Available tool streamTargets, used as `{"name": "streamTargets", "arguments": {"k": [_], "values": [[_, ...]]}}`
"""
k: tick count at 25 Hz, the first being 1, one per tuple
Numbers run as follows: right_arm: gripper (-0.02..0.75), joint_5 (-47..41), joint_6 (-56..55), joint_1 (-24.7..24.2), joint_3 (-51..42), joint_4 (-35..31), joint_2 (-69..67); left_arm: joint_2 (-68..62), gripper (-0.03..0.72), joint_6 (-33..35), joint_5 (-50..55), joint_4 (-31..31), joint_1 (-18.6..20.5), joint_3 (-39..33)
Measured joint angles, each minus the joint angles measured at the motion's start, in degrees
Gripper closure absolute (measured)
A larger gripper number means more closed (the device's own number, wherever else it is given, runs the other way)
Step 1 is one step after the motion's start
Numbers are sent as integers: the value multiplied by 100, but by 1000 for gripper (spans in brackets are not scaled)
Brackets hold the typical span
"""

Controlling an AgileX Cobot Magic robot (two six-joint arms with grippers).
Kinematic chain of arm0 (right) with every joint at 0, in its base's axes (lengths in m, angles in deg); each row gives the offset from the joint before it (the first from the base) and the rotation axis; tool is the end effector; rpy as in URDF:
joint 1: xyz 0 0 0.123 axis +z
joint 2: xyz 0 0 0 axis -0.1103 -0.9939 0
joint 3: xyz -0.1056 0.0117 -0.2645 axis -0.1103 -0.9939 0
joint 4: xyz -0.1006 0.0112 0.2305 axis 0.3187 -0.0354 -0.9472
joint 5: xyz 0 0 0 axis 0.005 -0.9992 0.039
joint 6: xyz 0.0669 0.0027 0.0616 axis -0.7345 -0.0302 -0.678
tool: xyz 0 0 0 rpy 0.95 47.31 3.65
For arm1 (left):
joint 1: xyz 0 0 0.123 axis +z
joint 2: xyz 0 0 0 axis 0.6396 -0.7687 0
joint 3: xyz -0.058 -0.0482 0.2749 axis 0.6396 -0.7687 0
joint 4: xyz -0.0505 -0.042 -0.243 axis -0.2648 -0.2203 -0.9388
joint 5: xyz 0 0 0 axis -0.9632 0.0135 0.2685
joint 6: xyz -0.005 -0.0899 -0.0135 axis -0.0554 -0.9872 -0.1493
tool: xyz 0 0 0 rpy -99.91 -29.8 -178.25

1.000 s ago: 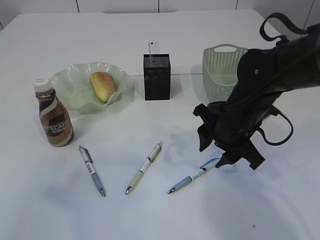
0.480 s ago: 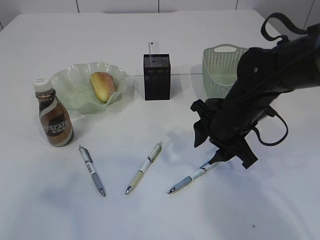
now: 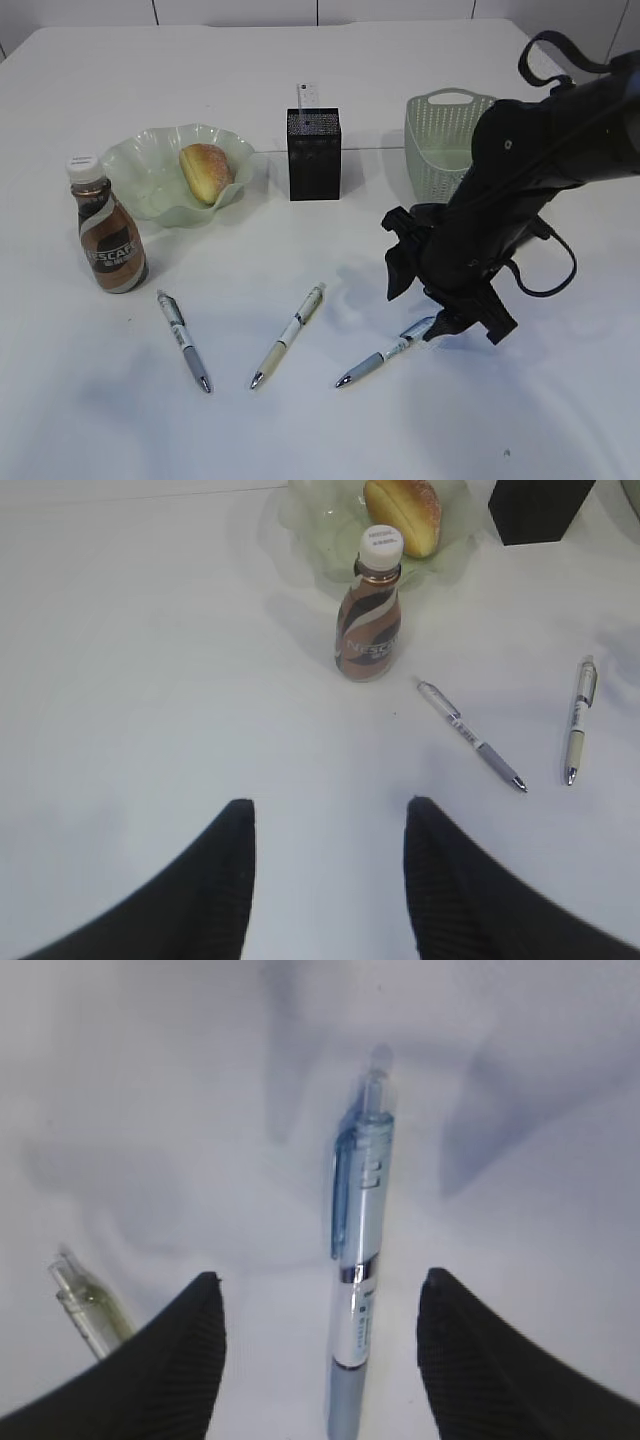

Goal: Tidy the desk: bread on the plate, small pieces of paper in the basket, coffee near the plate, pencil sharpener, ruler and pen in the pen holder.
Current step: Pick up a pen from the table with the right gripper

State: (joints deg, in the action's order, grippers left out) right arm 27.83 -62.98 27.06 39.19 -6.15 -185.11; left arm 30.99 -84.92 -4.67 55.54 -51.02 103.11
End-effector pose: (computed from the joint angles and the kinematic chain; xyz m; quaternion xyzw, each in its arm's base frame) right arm 0.3381 0.1416 0.1559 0.4602 0.8748 0.1472 0.0357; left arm 0.0837 -0.0103 0.3840 0.0160 0.9037 -0.0390 0.4260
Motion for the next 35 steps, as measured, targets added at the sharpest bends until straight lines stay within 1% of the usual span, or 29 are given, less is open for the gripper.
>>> {"name": "streamTargets", "arguments": {"k": [15,35], "values": [[256,103,0,0,0,-61,-388,0,348,0,47,0,0,0],[256,103,-113,0,72,-63,-562,0,348,0,103,0,0,0]]}}
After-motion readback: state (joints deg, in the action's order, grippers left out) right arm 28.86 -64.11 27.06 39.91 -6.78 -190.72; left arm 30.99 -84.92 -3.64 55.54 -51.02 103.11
